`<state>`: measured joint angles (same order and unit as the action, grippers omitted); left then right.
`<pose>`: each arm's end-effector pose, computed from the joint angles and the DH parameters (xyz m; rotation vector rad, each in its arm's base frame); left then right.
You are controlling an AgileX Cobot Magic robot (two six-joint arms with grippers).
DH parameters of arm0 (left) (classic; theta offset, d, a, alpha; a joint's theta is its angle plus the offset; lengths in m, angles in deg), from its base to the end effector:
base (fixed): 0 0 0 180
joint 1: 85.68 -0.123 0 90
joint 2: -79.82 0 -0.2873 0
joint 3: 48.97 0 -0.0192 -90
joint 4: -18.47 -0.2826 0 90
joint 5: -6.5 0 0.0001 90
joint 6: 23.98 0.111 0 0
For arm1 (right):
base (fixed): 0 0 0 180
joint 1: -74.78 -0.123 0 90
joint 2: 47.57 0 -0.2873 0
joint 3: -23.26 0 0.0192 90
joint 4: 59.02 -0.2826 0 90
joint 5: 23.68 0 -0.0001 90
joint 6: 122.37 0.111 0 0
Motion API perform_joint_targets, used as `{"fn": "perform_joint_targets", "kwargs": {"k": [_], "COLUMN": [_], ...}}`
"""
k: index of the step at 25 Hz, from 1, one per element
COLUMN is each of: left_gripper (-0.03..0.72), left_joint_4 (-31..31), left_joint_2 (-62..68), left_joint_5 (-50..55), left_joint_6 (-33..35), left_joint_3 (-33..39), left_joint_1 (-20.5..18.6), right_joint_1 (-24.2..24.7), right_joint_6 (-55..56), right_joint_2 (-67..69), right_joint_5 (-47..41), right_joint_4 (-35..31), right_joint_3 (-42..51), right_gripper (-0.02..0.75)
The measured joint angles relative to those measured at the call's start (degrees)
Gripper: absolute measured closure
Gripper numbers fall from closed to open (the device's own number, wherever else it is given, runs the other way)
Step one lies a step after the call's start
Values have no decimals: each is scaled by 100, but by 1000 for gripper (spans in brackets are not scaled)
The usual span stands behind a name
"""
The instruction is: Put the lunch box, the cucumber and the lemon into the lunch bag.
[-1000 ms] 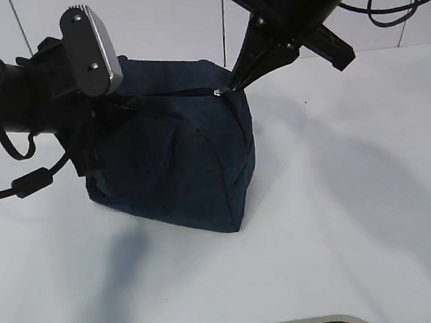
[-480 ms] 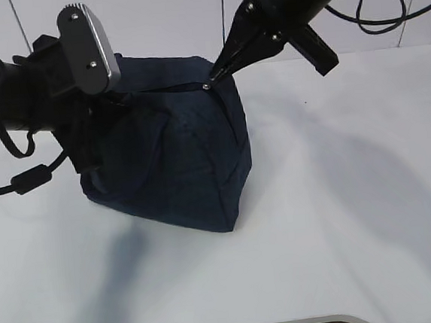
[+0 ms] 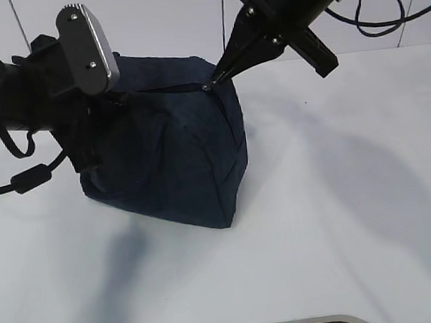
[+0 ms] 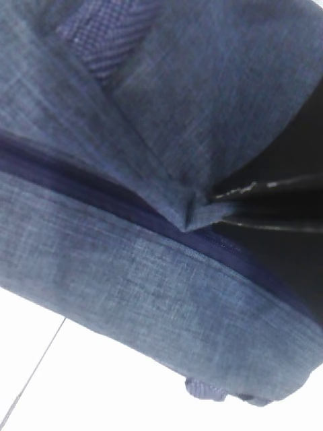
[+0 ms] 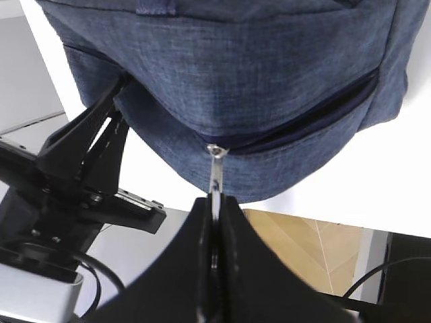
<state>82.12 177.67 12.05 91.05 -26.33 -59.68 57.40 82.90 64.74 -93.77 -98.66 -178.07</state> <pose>0.3420 -0.1776 0.2206 1.3836 1.6433 0.1665 0.3888 0.1915 0.3221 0.3876 2.8537 1.1361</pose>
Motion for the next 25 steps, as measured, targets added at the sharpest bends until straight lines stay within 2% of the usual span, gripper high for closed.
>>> {"fn": "perform_joint_targets", "kwargs": {"k": [15, 25], "left_gripper": [694, 694], "left_joint_4": [108, 153], "left_joint_2": [0, 0], "left_joint_5": [-450, -556], "left_joint_6": [21, 21], "left_joint_3": [5, 13], "left_joint_1": [0, 0], "right_joint_1": [57, 194], "right_joint_6": [-155, -164], "right_joint_2": [156, 166], "right_joint_5": [93, 93], "right_joint_4": [-69, -418], "right_joint_3": [0, 74], "right_gripper": [733, 733]}}
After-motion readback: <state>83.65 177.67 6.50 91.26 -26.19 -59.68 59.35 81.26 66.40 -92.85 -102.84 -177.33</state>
